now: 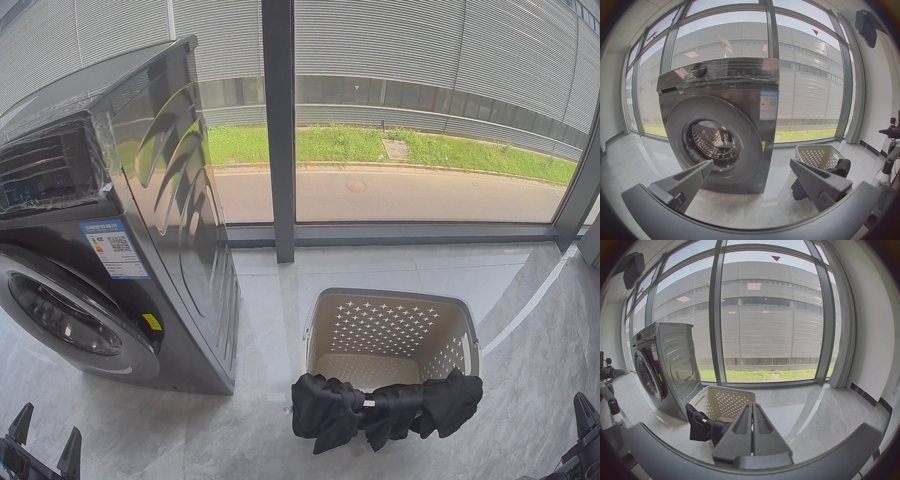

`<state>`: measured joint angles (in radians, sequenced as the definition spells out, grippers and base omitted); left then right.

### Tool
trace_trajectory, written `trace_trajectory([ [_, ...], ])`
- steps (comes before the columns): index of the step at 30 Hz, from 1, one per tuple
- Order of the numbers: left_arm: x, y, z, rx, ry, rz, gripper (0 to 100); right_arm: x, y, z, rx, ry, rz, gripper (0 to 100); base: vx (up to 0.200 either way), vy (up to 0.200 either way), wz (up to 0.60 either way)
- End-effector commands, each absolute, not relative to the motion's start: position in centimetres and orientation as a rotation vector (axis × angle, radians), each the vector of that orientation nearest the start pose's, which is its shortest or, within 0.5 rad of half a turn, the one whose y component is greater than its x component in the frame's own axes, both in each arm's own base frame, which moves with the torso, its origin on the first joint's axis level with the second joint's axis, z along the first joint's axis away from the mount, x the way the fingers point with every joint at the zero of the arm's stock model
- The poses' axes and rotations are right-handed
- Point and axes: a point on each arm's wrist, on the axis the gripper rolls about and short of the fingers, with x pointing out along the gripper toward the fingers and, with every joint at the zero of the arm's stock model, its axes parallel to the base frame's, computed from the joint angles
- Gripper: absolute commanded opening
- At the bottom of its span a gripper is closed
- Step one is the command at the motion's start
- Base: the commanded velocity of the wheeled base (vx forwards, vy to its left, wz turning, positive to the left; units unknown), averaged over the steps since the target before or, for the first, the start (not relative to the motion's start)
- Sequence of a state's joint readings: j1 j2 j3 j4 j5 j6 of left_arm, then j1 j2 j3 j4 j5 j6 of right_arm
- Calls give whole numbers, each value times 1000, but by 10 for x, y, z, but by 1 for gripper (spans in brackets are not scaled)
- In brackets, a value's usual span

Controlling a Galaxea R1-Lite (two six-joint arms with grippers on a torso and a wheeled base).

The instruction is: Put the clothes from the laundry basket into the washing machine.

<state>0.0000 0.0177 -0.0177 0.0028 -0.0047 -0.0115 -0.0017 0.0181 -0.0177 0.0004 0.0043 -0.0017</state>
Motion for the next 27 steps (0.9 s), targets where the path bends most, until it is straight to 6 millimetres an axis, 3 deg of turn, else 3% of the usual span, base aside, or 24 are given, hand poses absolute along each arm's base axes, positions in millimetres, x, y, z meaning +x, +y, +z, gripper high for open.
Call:
trace_trajectory([
  [1, -23, 0, 76, -11, 2, -5, 100, -23, 0, 75, -2, 0, 3, 0, 0, 200, 0],
  [27, -23, 0, 76, -15, 2, -8, 100, -23, 0, 75, -2, 0, 3, 0, 0, 200, 0],
])
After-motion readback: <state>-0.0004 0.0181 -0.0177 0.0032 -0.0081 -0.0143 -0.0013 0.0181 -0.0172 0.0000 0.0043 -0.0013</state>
